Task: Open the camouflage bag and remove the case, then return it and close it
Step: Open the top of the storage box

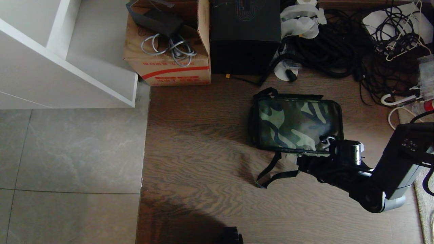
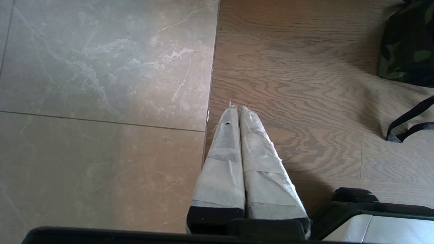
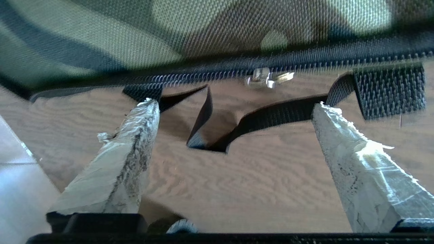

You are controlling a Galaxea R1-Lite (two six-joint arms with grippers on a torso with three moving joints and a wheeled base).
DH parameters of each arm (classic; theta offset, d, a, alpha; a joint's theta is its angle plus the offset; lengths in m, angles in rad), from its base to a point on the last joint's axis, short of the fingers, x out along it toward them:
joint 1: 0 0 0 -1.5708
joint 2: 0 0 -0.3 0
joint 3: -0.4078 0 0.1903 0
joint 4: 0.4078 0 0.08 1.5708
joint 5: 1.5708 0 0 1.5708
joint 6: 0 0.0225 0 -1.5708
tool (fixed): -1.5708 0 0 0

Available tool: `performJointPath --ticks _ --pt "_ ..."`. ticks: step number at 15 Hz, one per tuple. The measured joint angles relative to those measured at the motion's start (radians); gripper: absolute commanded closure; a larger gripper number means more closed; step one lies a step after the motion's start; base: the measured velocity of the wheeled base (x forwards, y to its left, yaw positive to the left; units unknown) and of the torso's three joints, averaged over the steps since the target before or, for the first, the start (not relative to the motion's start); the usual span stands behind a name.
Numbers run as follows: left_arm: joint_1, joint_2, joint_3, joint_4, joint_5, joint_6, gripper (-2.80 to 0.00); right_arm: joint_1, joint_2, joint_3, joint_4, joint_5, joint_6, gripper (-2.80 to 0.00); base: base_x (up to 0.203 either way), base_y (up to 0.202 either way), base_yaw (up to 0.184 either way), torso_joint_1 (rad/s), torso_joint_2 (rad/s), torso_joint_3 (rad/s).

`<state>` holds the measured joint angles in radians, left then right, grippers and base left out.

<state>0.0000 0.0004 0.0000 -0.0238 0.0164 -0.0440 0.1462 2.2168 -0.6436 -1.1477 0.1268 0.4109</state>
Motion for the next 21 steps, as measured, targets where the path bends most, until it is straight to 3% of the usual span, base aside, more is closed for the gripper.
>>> performJointPath --ticks 11,18,19,20,21 --pt "0.0 0.0 0.0 0.0 0.0 0.0 0.0 -0.021 0.092 -0.076 -0.09 -0.003 -0.143 -2.8 0.0 0.0 0.0 0.0 0.0 0.0" --pt "0.0 0.0 0.0 0.0 0.0 0.0 0.0 -0.057 0.103 -0.092 -0.095 -0.004 -0.156 -2.8 0.0 0.0 0.0 0.0 0.0 0.0" --pt "0.0 0.0 0.0 0.0 0.0 0.0 0.0 -0.059 0.104 -0.092 -0.1 -0.006 -0.155 -1.74 0.0 0.0 0.0 0.0 0.0 0.0" --pt "0.0 0.0 0.0 0.0 0.0 0.0 0.0 -0.06 0.106 -0.092 -0.11 -0.006 -0.152 0.0 0.0 0.0 0.0 0.0 0.0 0.0" --pt "0.0 0.0 0.0 0.0 0.0 0.0 0.0 -0.061 0.108 -0.092 -0.117 -0.005 -0.149 0.0 0.0 0.0 0.0 0.0 0.0 0.0"
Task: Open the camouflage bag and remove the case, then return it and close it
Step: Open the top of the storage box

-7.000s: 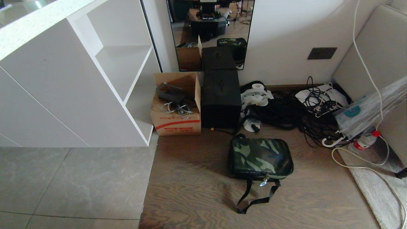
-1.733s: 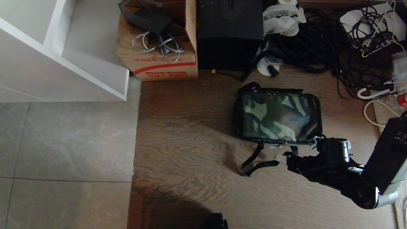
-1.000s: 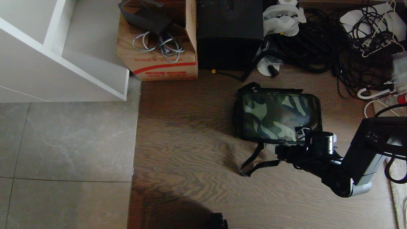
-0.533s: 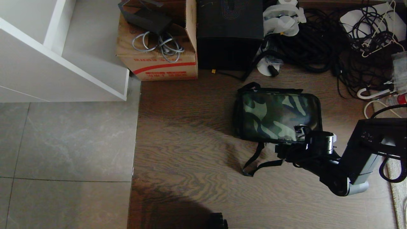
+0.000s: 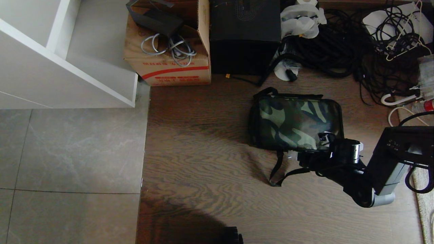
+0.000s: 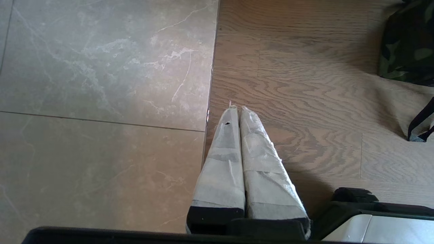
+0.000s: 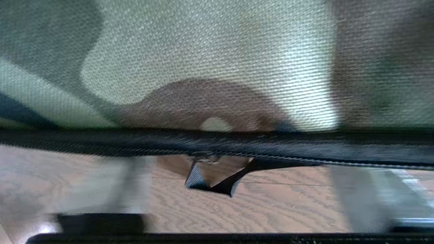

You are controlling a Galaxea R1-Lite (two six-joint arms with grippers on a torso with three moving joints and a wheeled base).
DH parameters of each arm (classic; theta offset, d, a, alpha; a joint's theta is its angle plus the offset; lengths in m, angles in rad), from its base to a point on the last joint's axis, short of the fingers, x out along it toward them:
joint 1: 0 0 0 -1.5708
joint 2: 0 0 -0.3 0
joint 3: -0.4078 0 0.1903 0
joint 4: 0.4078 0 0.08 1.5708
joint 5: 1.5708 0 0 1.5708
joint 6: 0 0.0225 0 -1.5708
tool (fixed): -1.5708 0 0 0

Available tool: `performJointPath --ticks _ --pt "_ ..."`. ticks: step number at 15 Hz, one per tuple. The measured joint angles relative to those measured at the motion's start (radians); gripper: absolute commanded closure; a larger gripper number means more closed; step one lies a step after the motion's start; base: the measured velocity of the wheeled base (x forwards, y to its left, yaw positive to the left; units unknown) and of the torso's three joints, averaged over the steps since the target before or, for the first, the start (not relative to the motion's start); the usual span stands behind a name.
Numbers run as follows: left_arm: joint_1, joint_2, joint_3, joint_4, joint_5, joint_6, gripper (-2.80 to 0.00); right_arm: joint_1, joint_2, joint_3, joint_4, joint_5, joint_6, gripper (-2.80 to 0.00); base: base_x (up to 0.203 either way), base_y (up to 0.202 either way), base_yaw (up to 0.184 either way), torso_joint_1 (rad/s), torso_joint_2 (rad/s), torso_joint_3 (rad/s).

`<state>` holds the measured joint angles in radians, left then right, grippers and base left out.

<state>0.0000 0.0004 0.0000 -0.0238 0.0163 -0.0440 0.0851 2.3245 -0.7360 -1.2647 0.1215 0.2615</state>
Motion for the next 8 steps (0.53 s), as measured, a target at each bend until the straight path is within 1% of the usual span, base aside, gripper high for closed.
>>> performJointPath --ticks 8 --pt "0.001 0.0 0.0 0.0 0.0 0.0 0.0 -0.003 0.016 -0.008 -0.025 0.003 -0.003 0.0 0.0 0.0 0.0 0.0 0.0 0.0"
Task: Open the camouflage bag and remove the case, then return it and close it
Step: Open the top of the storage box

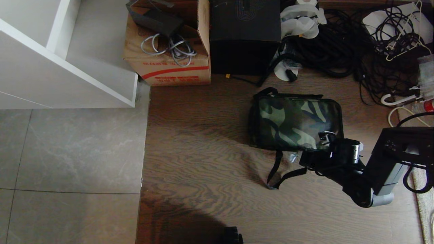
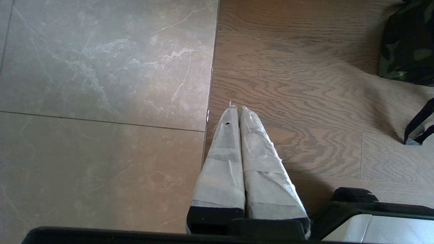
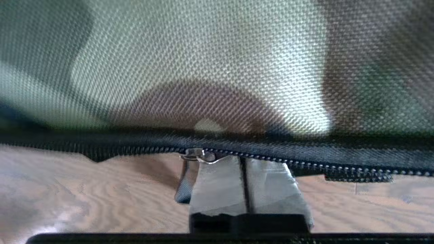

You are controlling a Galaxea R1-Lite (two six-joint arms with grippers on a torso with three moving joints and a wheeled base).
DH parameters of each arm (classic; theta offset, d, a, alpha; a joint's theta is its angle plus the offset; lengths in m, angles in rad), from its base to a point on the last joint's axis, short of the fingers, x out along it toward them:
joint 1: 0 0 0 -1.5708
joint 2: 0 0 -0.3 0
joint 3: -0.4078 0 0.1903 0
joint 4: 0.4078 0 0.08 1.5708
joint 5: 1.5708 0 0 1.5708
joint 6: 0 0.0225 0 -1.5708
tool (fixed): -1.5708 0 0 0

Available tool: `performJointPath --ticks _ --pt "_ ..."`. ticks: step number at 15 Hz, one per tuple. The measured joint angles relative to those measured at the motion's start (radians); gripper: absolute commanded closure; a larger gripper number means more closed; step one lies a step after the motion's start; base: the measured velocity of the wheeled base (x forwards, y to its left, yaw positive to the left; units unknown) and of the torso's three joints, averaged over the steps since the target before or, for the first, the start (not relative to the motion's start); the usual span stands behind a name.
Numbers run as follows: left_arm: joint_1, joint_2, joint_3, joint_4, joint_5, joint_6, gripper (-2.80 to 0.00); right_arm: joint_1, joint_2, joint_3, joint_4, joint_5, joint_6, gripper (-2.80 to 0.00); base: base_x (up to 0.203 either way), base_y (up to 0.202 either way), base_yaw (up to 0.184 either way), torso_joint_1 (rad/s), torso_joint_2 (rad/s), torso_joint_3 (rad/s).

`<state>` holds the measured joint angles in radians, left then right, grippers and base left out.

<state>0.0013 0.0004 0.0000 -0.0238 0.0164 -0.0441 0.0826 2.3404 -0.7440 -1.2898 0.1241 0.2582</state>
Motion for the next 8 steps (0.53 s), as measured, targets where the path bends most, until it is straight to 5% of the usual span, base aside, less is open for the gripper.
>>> performJointPath --ticks 8 --pt "-0.001 0.0 0.0 0.0 0.0 0.0 0.0 -0.003 -0.066 0.096 0.005 0.017 -0.01 0.0 0.0 0.0 0.0 0.0 0.0 0.0"
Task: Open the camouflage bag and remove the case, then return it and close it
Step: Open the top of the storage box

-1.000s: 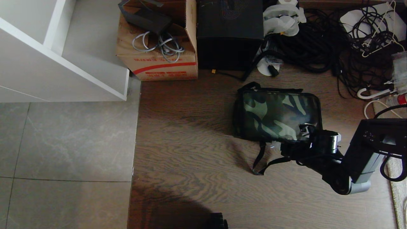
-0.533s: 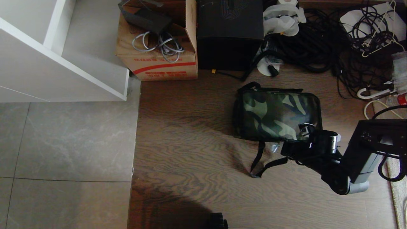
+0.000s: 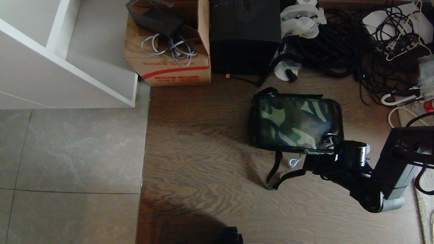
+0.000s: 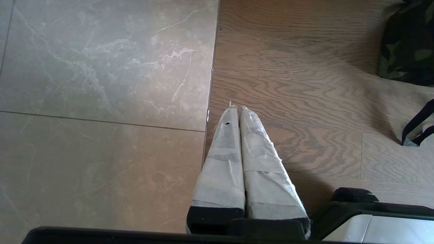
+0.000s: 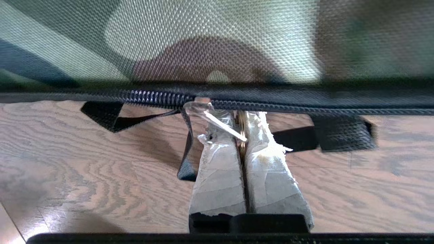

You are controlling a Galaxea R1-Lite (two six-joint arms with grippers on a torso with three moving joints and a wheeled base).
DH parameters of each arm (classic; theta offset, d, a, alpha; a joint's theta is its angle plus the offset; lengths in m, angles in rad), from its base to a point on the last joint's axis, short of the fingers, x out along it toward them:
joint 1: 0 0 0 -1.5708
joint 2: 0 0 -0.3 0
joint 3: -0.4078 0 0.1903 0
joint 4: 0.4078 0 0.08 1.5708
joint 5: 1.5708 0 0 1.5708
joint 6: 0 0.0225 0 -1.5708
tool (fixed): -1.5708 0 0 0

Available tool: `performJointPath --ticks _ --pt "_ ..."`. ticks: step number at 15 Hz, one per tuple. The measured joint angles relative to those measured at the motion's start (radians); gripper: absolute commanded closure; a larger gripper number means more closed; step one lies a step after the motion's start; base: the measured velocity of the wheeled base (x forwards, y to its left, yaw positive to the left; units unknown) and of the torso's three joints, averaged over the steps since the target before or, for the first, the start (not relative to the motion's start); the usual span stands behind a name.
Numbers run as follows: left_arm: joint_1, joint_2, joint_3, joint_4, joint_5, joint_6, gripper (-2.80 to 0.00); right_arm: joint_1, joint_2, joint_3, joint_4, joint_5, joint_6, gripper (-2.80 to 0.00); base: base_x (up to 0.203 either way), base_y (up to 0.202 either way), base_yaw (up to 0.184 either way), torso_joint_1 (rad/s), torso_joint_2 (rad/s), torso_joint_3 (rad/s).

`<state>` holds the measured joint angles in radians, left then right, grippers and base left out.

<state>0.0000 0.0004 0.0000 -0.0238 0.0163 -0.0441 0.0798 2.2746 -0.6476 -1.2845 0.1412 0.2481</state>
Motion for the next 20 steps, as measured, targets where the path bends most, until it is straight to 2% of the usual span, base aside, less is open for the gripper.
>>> performJointPath --ticks 6,13,17,20 --pt "0.0 0.0 0.0 0.0 0.0 0.0 0.0 -0.011 -0.085 0.075 0.006 0.004 0.0 0.0 0.0 0.0 0.0 0.0 0.0 0.0" --pt "0.0 0.0 0.0 0.0 0.0 0.001 0.0 -0.015 -0.122 0.095 0.008 0.015 -0.005 0.0 0.0 0.0 0.0 0.0 0.0 0.0" --pt "0.0 0.0 0.0 0.0 0.0 0.001 0.0 -0.045 -0.134 0.097 0.015 0.077 -0.043 0.0 0.0 0.0 0.0 0.0 0.0 0.0" --pt "0.0 0.0 0.0 0.0 0.0 0.0 0.0 -0.062 -0.143 0.106 0.053 0.081 -0.058 0.0 0.0 0.0 0.0 0.0 0.0 0.0"
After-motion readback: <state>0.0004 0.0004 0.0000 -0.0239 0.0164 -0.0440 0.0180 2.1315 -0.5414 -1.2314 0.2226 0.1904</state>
